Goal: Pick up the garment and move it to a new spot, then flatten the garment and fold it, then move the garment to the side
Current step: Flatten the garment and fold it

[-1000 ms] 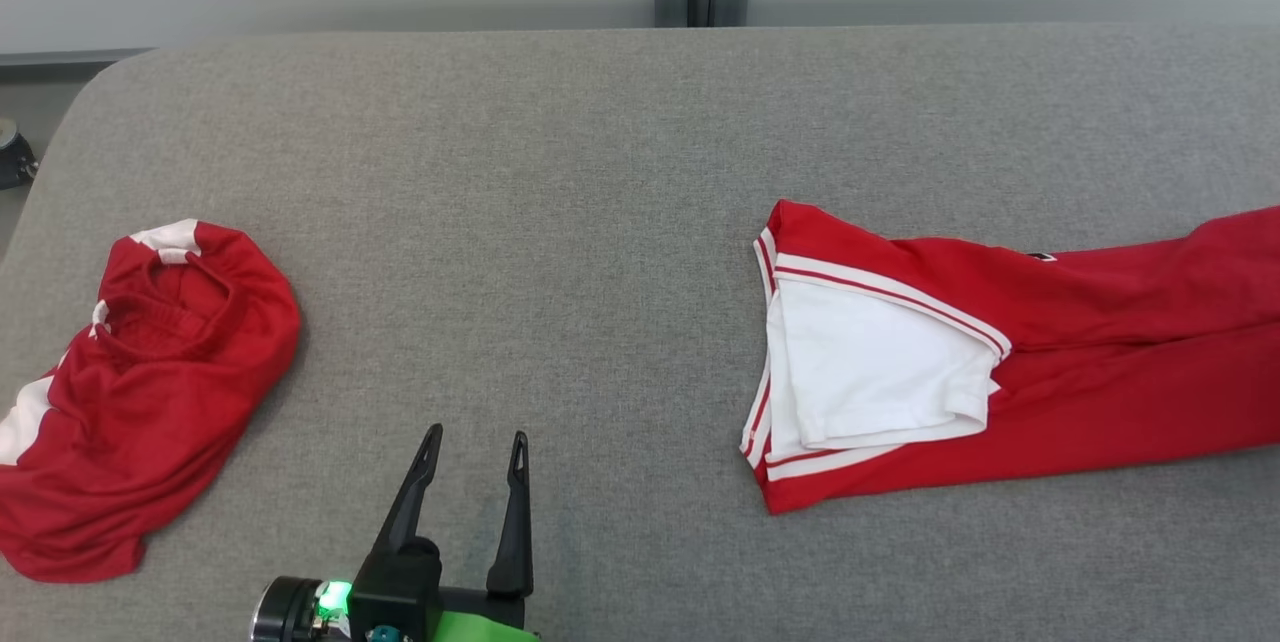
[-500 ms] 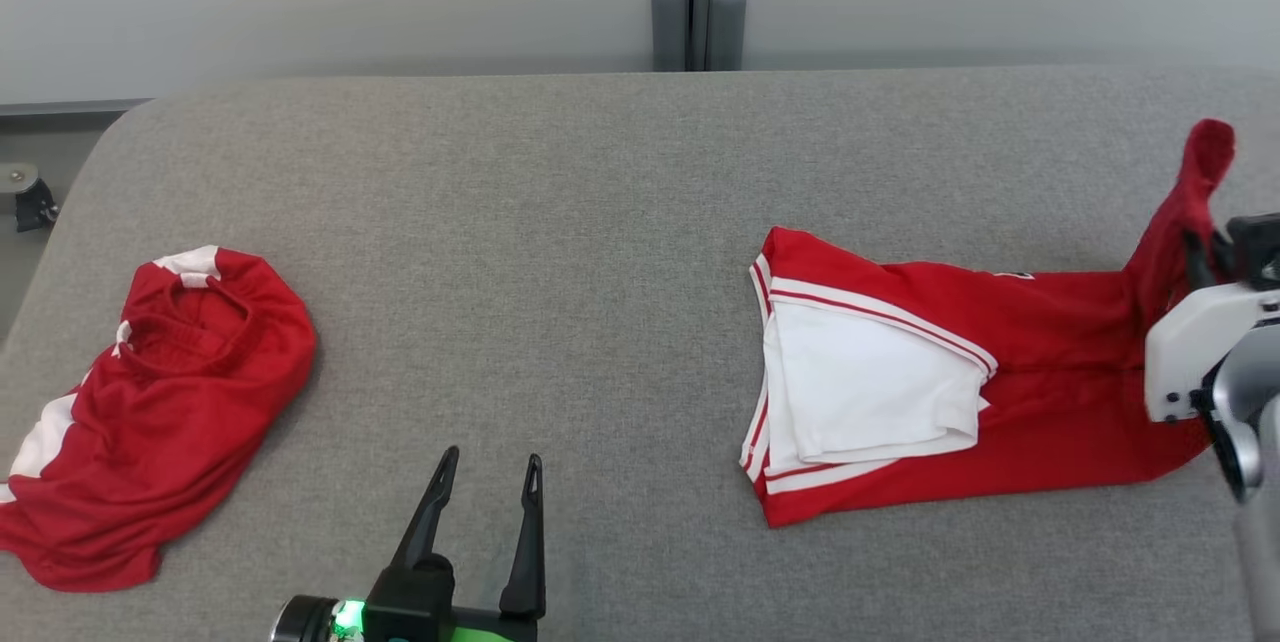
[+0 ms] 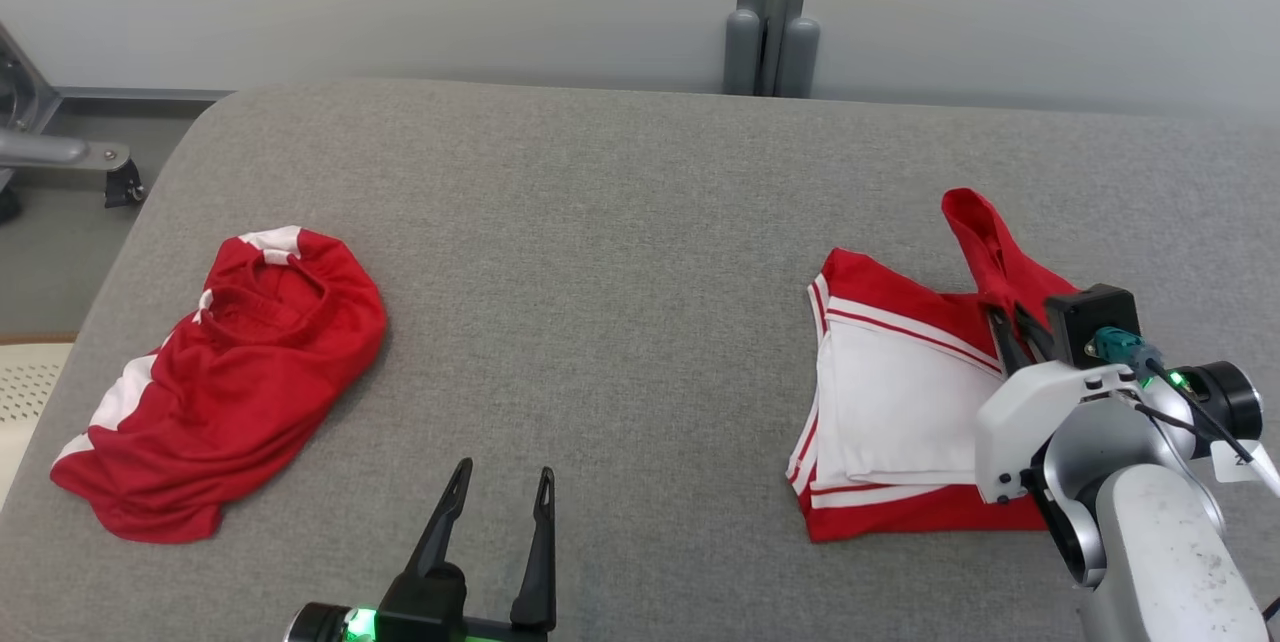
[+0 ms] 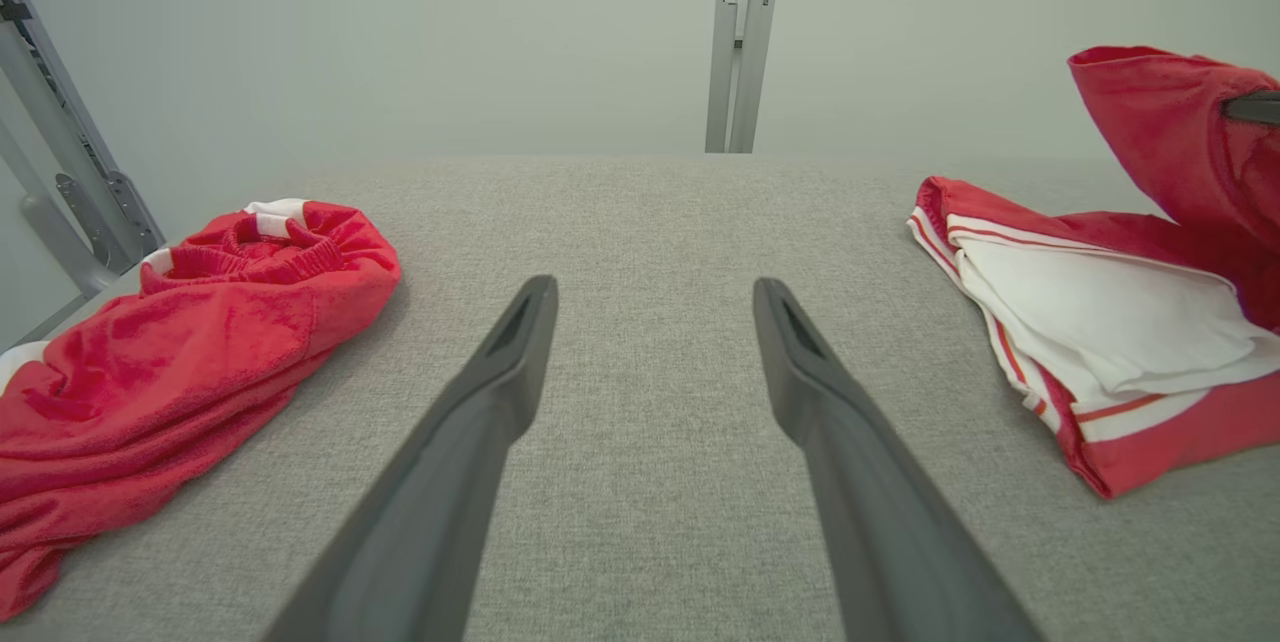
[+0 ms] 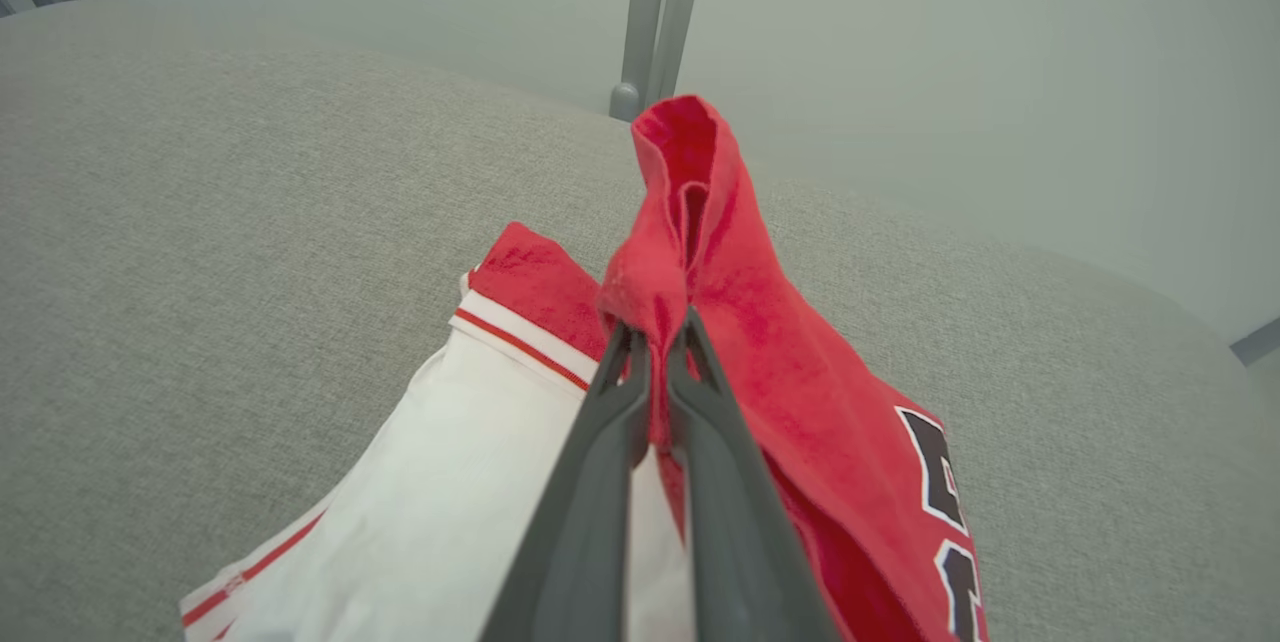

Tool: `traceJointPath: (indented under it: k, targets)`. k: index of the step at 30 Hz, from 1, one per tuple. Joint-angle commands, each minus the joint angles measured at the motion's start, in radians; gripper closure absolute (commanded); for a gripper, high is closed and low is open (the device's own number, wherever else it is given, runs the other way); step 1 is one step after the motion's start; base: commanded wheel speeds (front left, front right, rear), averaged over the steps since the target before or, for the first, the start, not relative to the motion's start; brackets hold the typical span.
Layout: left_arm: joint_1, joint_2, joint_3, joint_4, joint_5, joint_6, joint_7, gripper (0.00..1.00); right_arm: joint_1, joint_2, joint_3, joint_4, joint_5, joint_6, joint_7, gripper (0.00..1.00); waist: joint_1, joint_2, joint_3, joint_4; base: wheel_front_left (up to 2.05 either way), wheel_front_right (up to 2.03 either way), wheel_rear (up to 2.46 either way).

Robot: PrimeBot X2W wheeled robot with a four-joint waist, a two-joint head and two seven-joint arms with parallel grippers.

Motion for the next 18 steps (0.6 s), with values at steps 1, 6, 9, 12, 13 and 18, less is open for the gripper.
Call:
traceJointPath:
  k: [1,6,9,12,13,18]
  targets:
    - [0.001,0.000,-0.001,0.003,0.005,-0.004,-0.003,0.00,0.013,0.006,0.005,0.005,0.004,-0.002,-0.001,1.00,0.0000,0.0000,0.001,0.020,0.00,0.00,0.00]
    - [-0.003,0.000,-0.006,0.011,0.005,-0.011,-0.003,0.00,0.008,0.025,0.032,0.037,0.003,-0.002,-0.006,1.00,0.0000,0.0000,0.006,0.047,0.00,0.00,0.00]
    - [-0.007,-0.001,-0.010,0.014,0.005,-0.013,-0.003,0.00,0.002,0.034,0.043,0.061,0.005,-0.002,-0.012,1.00,0.0000,0.0000,0.007,0.060,0.00,0.00,0.00]
    - [-0.010,-0.001,-0.015,0.016,0.004,-0.013,-0.003,0.00,-0.008,0.039,0.055,0.088,0.011,-0.002,-0.016,1.00,0.0000,0.0000,0.008,0.071,0.00,0.00,0.00]
    - [-0.011,-0.001,-0.017,0.017,0.004,-0.013,-0.003,0.00,-0.011,0.040,0.060,0.097,0.012,-0.002,-0.016,1.00,0.0000,0.0000,0.008,0.075,0.00,0.00,0.00]
    - [-0.016,-0.002,-0.027,0.022,-0.005,-0.012,-0.003,0.00,-0.027,0.045,0.082,0.136,0.024,-0.002,-0.025,0.90,0.0000,0.0000,0.009,0.091,0.00,0.00,0.00]
